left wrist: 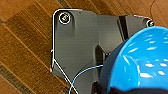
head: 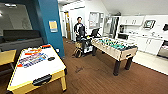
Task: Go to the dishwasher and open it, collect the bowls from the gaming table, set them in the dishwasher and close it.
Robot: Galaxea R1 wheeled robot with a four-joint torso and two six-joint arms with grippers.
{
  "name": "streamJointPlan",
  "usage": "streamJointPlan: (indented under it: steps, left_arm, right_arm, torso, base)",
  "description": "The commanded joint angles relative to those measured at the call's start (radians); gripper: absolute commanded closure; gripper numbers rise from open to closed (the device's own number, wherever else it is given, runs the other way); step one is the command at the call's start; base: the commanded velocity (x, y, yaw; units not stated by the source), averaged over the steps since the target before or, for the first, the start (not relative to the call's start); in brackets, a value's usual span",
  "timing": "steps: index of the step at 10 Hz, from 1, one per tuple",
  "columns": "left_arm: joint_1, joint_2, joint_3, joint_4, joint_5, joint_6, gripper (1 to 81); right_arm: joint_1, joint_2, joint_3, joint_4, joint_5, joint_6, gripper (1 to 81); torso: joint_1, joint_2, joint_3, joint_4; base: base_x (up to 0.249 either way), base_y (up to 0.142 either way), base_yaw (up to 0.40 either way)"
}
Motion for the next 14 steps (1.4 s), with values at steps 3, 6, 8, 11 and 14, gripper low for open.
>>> streamJointPlan:
  steps: [3, 6, 8, 11, 14]
  left_arm:
    - [-0.008, -0.216, 0.299, 0.003, -0.004, 0.007, 81.1]
    - [-0.005, -0.229, 0.334, 0.005, -0.012, 0.011, 81.1]
    - [-0.005, -0.224, 0.333, 0.003, -0.012, 0.011, 81.1]
    - [-0.005, -0.224, 0.331, 0.003, -0.012, 0.011, 81.1]
    - [-0.005, -0.223, 0.331, 0.001, -0.011, 0.011, 81.1]
  right_arm:
    - [0.022, -0.196, 0.344, -0.014, -0.027, -0.001, 81.1]
    - [0.020, -0.213, 0.345, -0.009, -0.027, -0.001, 81.1]
    - [0.020, -0.207, 0.340, -0.011, -0.027, -0.001, 81.1]
    - [0.025, -0.198, 0.331, -0.014, -0.027, -0.001, 81.1]
    - [0.023, -0.178, 0.299, -0.015, -0.027, -0.001, 81.1]
  torso:
    - [0.000, 0.000, 0.000, 0.000]
    - [0.000, 0.000, 0.000, 0.000]
    - [0.000, 0.000, 0.000, 0.000]
    - [0.000, 0.000, 0.000, 0.000]
    - [0.000, 0.000, 0.000, 0.000]
  base:
    - [0.000, 0.000, -0.399]
    - [0.000, 0.000, -0.399]
    - [0.000, 0.000, -0.399]
    - [0.000, 0.000, -0.399]
    - [0.000, 0.000, -0.398]
